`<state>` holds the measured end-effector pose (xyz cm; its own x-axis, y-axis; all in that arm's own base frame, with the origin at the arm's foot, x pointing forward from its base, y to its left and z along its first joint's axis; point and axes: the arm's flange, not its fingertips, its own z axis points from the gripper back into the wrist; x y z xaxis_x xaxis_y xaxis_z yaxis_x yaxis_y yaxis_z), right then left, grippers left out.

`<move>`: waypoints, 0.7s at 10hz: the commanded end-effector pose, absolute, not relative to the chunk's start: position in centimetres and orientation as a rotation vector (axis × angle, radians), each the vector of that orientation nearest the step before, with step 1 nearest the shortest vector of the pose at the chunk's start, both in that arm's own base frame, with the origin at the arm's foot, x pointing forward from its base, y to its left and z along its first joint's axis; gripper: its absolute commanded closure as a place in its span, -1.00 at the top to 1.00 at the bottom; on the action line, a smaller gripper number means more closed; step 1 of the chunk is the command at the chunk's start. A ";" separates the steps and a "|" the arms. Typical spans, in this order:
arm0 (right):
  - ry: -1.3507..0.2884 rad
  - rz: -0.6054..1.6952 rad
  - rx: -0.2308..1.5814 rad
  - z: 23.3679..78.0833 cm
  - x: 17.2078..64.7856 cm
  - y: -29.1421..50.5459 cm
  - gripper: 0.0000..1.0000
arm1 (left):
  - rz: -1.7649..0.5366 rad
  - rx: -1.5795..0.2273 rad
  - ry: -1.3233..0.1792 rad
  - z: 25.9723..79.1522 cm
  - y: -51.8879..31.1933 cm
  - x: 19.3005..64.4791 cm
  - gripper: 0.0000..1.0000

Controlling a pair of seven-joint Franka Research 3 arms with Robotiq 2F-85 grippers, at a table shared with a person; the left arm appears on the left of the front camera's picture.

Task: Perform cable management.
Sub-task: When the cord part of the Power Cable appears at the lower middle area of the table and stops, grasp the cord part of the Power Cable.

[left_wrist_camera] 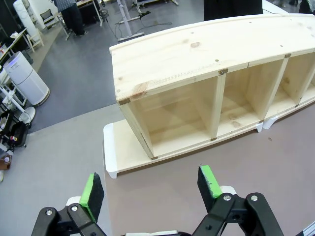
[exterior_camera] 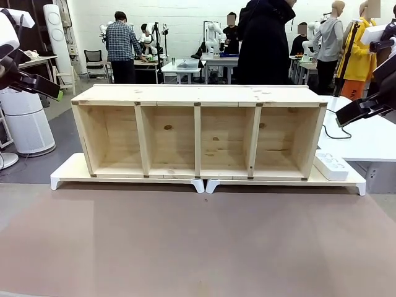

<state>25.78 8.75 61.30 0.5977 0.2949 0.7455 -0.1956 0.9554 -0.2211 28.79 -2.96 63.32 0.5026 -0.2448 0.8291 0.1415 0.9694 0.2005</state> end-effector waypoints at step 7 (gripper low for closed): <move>-0.887 0.283 -0.122 61.2 26.0 8.7 1.00 | -0.233 0.112 -1.028 63.3 -2.9 29.0 1.00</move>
<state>25.78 8.75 61.30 0.5977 0.2949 0.7455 -0.1956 0.9554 -0.2211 28.79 -2.96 63.32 0.5025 -0.2449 0.8292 0.1415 0.9694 0.2005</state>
